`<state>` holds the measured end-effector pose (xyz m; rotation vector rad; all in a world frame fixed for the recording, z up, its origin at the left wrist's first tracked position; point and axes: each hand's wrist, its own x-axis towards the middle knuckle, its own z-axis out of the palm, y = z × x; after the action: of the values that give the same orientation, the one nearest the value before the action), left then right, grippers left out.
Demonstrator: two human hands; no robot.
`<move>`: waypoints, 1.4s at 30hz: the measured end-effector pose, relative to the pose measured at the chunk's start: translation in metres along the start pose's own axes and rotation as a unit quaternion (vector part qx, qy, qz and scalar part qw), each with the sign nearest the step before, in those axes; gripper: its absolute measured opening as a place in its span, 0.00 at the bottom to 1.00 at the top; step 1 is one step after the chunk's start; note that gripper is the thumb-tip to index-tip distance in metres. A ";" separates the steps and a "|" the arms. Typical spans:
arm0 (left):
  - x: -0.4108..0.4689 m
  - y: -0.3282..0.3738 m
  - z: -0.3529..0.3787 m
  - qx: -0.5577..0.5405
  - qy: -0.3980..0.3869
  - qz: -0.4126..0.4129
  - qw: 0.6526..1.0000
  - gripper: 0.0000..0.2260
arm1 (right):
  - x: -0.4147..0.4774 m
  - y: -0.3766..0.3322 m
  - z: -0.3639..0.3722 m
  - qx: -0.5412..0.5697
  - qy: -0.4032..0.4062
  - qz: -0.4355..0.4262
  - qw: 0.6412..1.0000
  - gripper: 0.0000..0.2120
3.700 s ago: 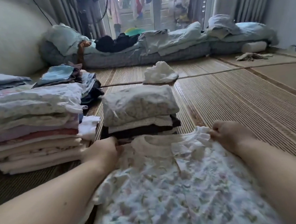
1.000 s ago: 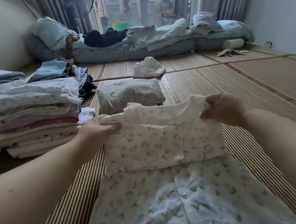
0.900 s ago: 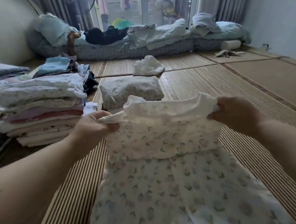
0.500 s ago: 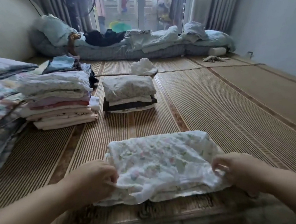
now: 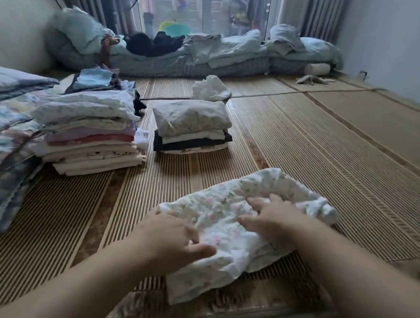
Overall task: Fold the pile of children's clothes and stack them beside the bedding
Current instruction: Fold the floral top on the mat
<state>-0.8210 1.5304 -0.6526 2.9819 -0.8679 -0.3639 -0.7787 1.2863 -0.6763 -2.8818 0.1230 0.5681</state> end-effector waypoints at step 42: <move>-0.018 -0.016 -0.039 -0.583 -0.120 0.072 0.801 0.17 | -0.080 0.040 -0.060 0.376 -0.252 -0.290 0.843 0.07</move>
<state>-0.8188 1.5516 -0.6120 1.7264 -0.5326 -0.8775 -0.8357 1.2380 -0.5987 -1.7959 -0.4818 0.8717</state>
